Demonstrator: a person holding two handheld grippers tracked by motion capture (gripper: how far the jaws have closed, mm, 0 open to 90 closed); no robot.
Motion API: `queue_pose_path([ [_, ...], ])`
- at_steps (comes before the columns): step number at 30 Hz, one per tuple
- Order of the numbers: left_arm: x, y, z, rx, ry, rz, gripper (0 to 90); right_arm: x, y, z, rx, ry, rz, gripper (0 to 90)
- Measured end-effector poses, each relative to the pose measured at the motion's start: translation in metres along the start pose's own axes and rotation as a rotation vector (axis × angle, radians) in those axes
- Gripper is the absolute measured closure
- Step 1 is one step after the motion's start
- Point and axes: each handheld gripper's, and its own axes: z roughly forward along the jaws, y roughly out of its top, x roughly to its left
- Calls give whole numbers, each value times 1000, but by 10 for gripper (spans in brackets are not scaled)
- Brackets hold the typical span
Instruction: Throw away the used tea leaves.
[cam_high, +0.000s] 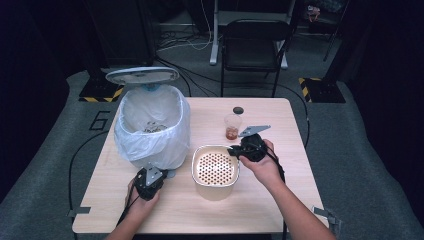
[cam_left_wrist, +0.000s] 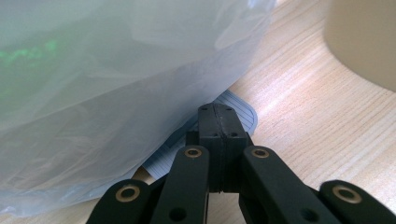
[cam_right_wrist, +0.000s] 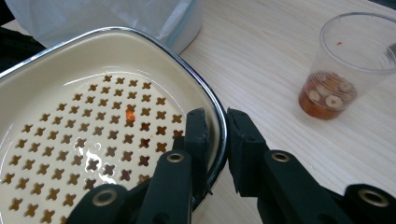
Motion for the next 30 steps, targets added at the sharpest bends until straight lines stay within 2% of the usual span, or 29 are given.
queue_pose_path([
  [18,0,0,0,-2,1,1,900,12,-26,-30,22,-17,-9,785],
  [20,0,0,0,-1,1,0,900,13,-27,-33,23,-19,-5,756],
  [21,0,0,0,-1,2,2,900,13,-26,-36,-11,6,7,682],
  [23,0,0,0,-1,1,1,900,12,-22,-40,-33,12,10,628],
  [24,0,0,0,-1,1,1,900,12,-22,-40,-33,12,10,628],
  [25,0,0,0,-1,1,1,900,10,-15,-44,-56,6,5,576],
  [29,0,0,0,-2,1,-1,900,3,-5,-46,-79,-22,-4,507],
  [30,0,0,0,-1,1,1,900,-6,2,-44,-93,-48,-6,463],
])
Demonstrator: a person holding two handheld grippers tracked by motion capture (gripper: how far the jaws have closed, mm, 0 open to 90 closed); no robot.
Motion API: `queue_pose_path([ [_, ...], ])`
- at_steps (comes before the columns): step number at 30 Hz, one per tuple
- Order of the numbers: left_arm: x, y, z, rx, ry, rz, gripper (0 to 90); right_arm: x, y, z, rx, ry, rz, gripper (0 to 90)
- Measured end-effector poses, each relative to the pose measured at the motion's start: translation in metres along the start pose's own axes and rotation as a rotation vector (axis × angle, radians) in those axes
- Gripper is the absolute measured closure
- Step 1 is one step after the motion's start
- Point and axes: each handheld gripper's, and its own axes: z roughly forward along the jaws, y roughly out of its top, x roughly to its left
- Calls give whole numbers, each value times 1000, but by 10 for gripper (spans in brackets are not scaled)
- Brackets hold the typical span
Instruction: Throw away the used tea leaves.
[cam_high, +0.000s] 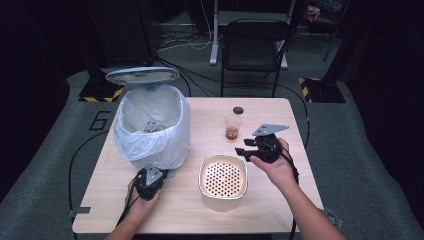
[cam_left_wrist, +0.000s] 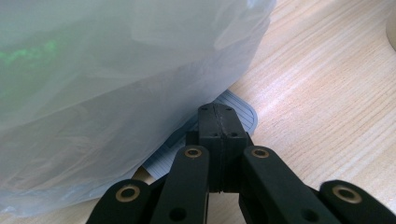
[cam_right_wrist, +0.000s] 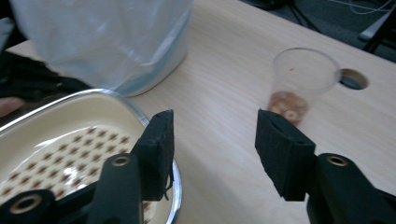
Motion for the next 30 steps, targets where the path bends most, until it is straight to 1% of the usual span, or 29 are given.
queue_pose_path([
  [1,0,0,0,0,0,0,900,-6,3,4,-5,-18,0,454],
  [2,0,0,0,0,0,0,900,-6,3,4,-5,-18,0,454],
  [3,0,0,0,0,0,1,900,-14,7,10,-8,-26,8,440],
  [4,0,0,0,0,-1,-1,900,-18,9,14,-2,-41,11,427],
  [6,0,0,0,-5,4,-3,900,-23,11,20,3,-57,8,406],
  [8,0,0,0,1,-4,-4,900,-28,13,27,7,-64,15,385],
  [10,0,0,0,0,-3,-4,900,-32,15,33,9,-69,10,372],
  [11,0,0,0,1,-3,-2,900,-34,16,36,5,-67,16,367],
  [12,0,0,0,1,-3,-2,900,-34,16,36,5,-67,16,367],
  [16,0,0,0,-6,4,-4,900,-45,22,49,2,-67,38,295],
  [17,0,0,0,-6,4,-4,900,-47,23,51,0,-69,29,283],
  [18,0,0,0,1,-4,-4,900,-48,24,53,-6,-74,29,266],
  [19,0,0,0,-1,-3,-5,900,-50,24,56,-21,-83,27,248],
  [22,0,0,0,-2,-3,-9,900,-55,25,61,-5,-91,28,237],
  [23,0,0,0,-3,-3,-10,900,-58,26,65,5,-105,27,235],
  [24,0,0,0,-3,-3,-10,900,-60,27,68,7,-108,31,229],
  [25,0,0,0,-4,-4,-13,900,-62,28,69,7,-109,30,216],
  [27,1,0,0,-4,-5,-16,900,-65,30,73,3,-128,27,206],
  [29,1,0,0,-4,-5,-17,900,-67,31,76,-10,-132,37,196],
  [30,1,0,0,-3,-7,-19,900,-68,33,78,-1,-136,30,173],
])
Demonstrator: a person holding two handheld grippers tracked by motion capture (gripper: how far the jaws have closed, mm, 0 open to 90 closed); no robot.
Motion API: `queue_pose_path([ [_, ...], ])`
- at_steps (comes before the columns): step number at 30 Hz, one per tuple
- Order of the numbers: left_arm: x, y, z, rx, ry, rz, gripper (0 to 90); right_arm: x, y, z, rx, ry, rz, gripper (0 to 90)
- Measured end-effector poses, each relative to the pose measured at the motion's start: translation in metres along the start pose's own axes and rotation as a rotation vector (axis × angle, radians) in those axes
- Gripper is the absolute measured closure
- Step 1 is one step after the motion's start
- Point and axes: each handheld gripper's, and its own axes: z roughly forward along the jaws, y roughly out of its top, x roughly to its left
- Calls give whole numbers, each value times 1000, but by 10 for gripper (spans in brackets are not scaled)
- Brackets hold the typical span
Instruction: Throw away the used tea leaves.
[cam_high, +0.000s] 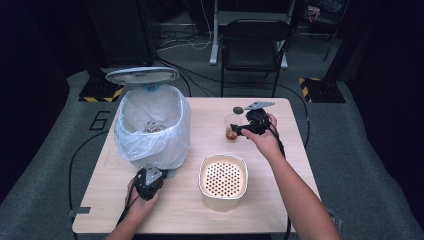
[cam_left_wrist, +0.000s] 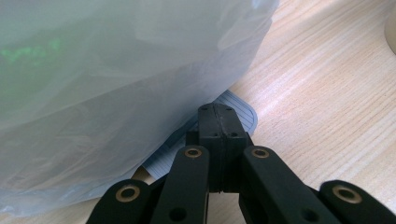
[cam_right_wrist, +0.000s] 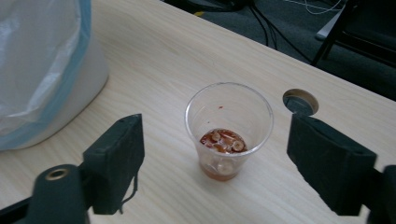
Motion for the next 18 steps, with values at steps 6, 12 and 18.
queue_pose_path([
  [6,1,0,0,0,-7,-13,900,-1,9,7,-14,-19,-18,143],
  [12,1,0,0,0,-7,-15,900,-2,16,19,3,-21,-27,97],
  [18,0,0,0,-2,-5,-14,900,-4,14,34,22,-47,-7,57],
])
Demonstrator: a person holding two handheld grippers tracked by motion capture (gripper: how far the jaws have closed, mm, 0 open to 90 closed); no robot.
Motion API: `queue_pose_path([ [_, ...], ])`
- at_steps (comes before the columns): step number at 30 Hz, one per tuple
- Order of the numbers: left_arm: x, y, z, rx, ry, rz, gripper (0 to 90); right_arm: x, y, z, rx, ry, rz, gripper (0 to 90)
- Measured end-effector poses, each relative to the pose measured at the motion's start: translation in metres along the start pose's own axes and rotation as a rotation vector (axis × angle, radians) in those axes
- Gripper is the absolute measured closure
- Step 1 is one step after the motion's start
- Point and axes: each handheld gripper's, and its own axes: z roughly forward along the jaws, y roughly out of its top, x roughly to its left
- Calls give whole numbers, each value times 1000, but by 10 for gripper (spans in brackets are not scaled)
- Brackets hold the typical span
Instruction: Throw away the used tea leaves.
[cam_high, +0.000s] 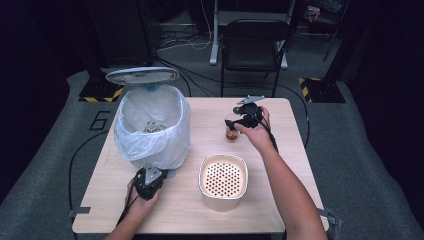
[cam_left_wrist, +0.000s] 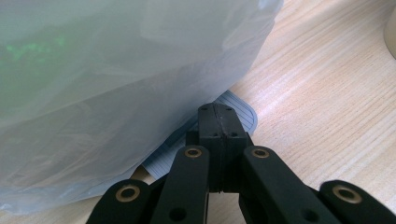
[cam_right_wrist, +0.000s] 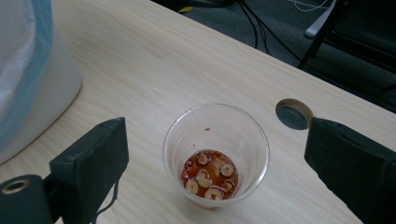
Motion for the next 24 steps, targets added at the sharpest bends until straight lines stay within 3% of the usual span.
queue_pose_path([
  [3,0,0,0,3,-1,5,900,-2,-5,11,26,-13,34,18],
  [6,0,0,0,4,0,7,900,-5,-8,16,36,-16,32,13],
  [7,0,0,0,1,1,4,900,-5,-10,18,47,-19,57,11],
  [11,0,0,0,3,3,10,900,-9,-12,23,39,-13,35,13],
  [14,-1,0,0,-2,7,8,900,-7,-13,26,44,-14,60,19],
  [24,0,0,0,4,1,12,900,-2,-17,42,86,-27,52,81],
])
